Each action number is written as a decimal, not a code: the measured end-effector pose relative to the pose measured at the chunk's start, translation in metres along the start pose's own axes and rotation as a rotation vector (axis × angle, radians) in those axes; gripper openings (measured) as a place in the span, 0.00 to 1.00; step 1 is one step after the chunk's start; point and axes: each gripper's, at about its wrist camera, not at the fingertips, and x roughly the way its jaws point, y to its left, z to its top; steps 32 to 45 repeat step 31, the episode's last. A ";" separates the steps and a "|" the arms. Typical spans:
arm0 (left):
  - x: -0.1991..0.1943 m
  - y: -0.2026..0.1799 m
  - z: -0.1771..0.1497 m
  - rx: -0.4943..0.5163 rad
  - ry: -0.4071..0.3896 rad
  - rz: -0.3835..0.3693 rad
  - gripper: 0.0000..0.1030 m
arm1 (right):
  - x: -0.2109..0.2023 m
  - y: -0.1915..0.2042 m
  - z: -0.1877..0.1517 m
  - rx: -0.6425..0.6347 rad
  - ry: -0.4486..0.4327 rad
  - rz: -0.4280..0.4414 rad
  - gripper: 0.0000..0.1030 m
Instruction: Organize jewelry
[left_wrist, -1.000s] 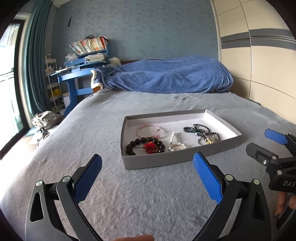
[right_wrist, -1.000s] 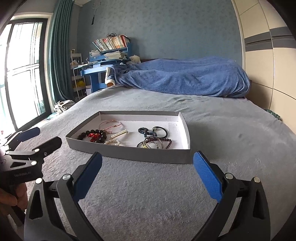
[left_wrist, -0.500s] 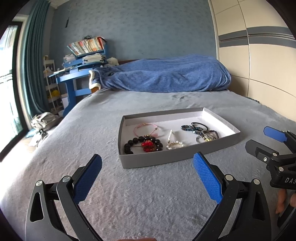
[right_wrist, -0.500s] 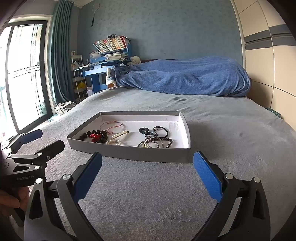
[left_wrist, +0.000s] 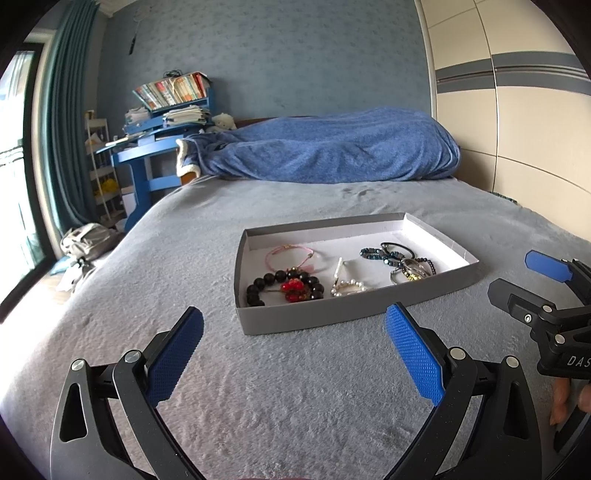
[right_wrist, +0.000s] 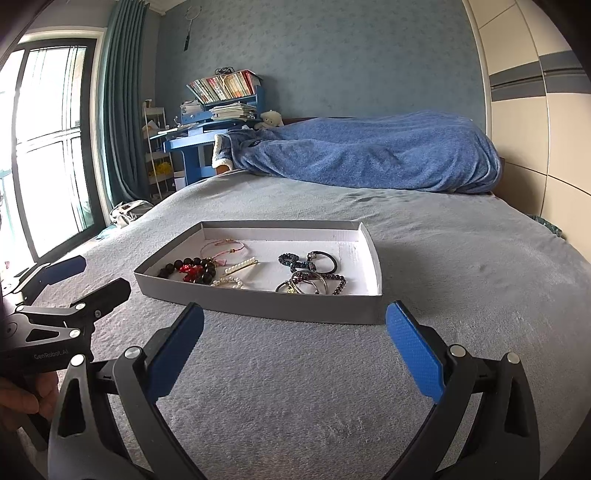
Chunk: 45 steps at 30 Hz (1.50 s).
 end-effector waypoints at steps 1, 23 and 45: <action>0.000 0.000 0.000 0.000 0.000 0.000 0.95 | 0.000 0.000 0.000 0.000 0.000 0.000 0.95; 0.002 -0.001 -0.002 0.000 0.003 -0.010 0.95 | 0.000 0.001 0.001 -0.001 0.001 0.000 0.95; 0.004 -0.001 -0.004 0.002 0.008 -0.011 0.95 | 0.000 0.001 0.000 -0.001 0.002 0.001 0.95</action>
